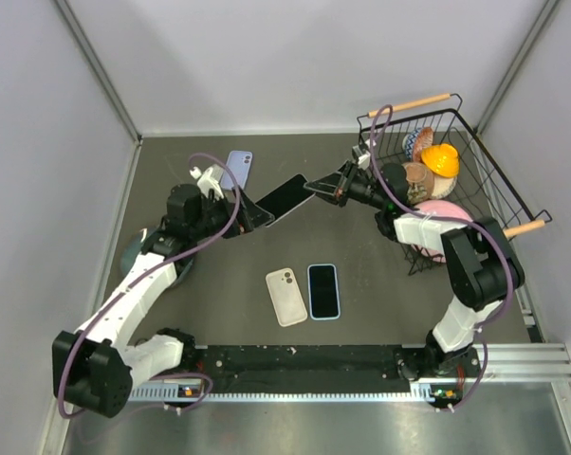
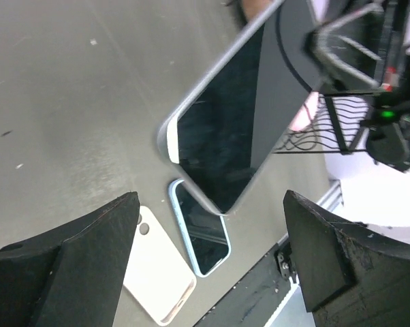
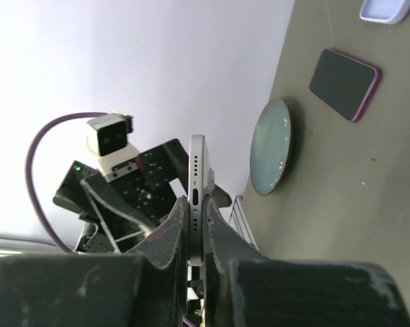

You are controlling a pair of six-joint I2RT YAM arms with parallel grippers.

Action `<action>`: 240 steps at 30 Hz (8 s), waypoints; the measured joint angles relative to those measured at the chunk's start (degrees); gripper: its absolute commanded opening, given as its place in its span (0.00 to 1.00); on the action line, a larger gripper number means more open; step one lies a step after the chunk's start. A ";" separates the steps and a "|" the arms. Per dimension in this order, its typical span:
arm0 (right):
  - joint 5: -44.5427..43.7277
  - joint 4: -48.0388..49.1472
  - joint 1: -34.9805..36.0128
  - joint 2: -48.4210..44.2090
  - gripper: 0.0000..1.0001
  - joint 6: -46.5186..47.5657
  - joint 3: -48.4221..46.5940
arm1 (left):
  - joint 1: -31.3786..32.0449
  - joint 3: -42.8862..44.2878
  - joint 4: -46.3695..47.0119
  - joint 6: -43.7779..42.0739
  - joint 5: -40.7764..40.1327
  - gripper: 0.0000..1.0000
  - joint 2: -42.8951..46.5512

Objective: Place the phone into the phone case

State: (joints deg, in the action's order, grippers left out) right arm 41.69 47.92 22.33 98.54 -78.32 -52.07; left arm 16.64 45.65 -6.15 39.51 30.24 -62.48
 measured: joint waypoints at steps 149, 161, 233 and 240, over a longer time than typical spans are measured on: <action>-36.17 -17.99 35.67 -6.54 0.01 17.22 22.12 | 6.34 -21.94 1.25 -0.42 0.33 0.00 -12.94; -34.36 -9.57 35.52 -2.64 0.02 17.55 23.54 | 6.29 -21.38 0.85 -0.63 0.50 0.00 -13.97; -15.47 -28.02 26.45 0.52 0.80 28.98 9.70 | 5.07 -14.62 -4.55 0.66 -8.35 0.12 -15.98; -10.82 -13.60 24.57 3.87 0.74 20.59 13.84 | 4.92 -15.80 -3.67 0.90 -8.07 0.12 -14.75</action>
State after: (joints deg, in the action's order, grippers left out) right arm 30.87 34.33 46.89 102.41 -57.74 -38.24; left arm 21.56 29.85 -9.82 40.40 22.17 -77.23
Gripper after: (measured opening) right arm 0.785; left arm 0.162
